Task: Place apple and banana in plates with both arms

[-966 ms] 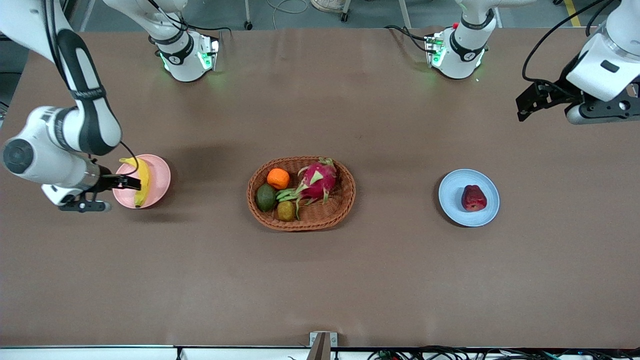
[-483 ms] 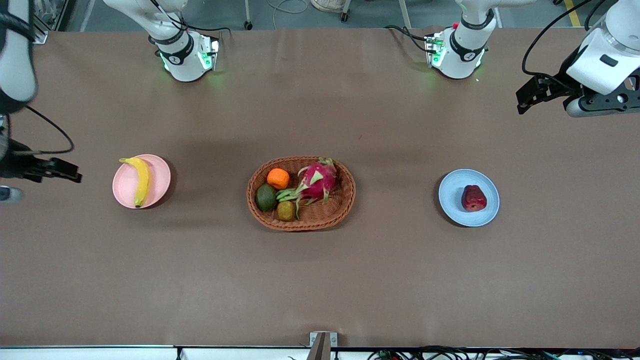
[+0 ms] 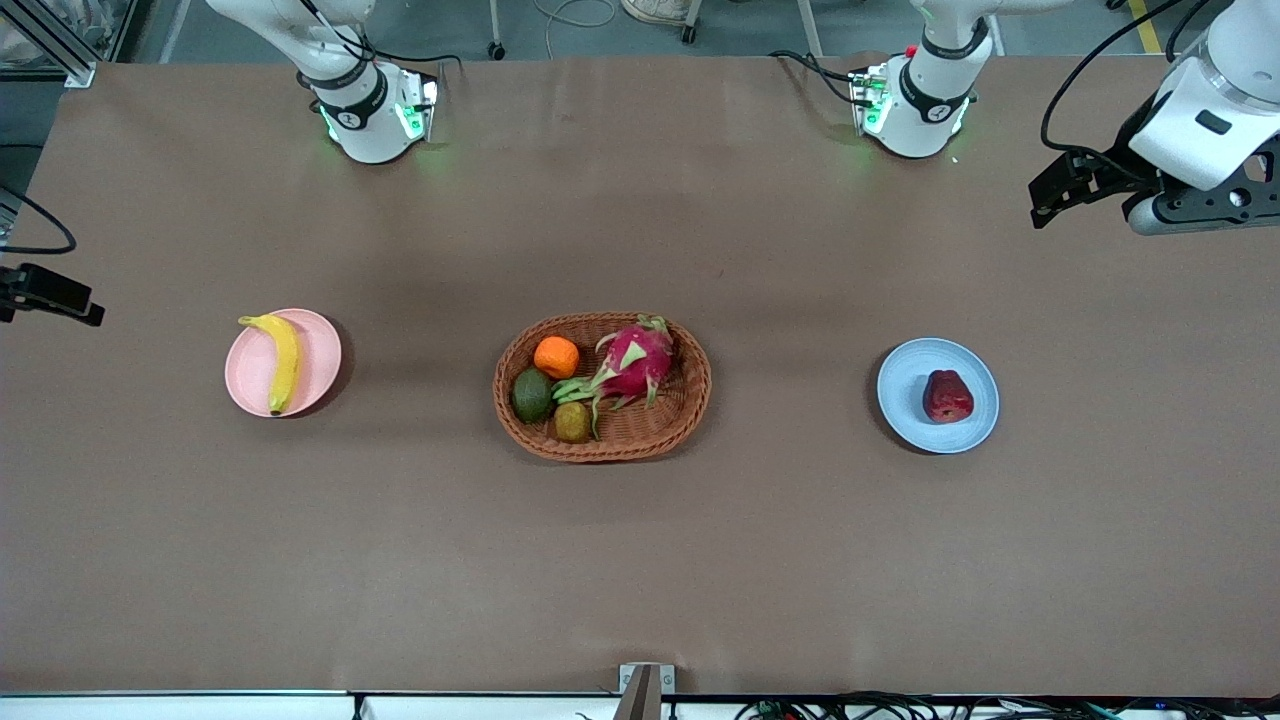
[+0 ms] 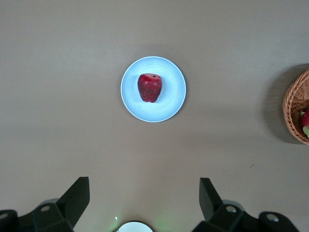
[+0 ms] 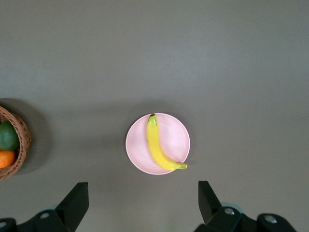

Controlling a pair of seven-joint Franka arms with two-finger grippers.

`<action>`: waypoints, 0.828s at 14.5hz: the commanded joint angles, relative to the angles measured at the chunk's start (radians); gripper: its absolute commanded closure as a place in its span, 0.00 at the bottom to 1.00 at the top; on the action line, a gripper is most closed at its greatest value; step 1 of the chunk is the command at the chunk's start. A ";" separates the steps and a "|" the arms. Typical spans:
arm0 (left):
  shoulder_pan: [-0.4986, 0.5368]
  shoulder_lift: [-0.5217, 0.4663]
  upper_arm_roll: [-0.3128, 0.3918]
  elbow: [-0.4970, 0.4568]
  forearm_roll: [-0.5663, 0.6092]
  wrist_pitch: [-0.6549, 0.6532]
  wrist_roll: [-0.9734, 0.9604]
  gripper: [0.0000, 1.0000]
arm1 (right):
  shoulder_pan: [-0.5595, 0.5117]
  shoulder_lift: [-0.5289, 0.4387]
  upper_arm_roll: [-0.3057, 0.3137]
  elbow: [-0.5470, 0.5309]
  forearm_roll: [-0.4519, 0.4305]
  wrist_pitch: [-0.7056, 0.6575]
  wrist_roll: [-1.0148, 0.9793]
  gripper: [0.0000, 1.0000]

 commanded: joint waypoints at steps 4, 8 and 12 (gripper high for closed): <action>0.005 -0.011 -0.001 -0.003 -0.013 0.001 0.017 0.00 | -0.006 -0.088 0.015 -0.098 -0.008 0.070 0.034 0.00; 0.004 -0.001 -0.001 0.011 -0.012 0.001 0.017 0.00 | -0.002 -0.161 0.015 -0.201 -0.010 0.170 0.034 0.00; 0.004 0.027 -0.001 0.049 -0.006 -0.004 0.009 0.00 | 0.000 -0.159 0.017 -0.198 -0.016 0.167 0.034 0.00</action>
